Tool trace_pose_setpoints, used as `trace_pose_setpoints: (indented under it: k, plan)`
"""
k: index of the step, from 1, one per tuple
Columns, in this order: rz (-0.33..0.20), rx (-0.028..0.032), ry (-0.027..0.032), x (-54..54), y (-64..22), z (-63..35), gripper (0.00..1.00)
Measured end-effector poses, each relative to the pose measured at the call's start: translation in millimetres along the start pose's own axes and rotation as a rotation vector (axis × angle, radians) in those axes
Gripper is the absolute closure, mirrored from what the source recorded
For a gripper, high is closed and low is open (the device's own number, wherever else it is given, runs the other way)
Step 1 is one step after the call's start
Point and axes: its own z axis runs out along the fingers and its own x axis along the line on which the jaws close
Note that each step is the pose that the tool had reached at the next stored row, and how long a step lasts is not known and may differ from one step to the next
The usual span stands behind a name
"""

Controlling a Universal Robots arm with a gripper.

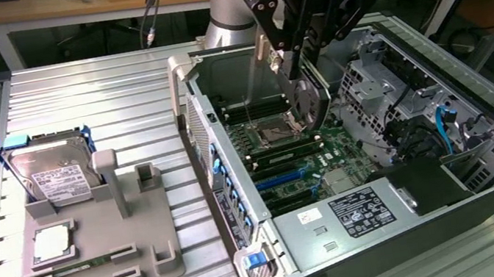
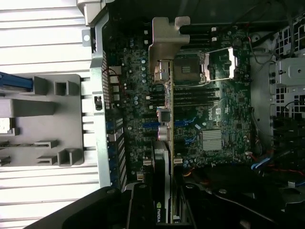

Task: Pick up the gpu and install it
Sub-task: 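Insert the gpu into the slot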

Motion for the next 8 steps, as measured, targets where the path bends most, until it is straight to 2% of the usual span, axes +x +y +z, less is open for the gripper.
trace_pose_setpoints:
  k: [8]
  plan:
    - [-0.015, -0.0004, 0.0001, 0.0, 0.0, 0.0, 0.73]
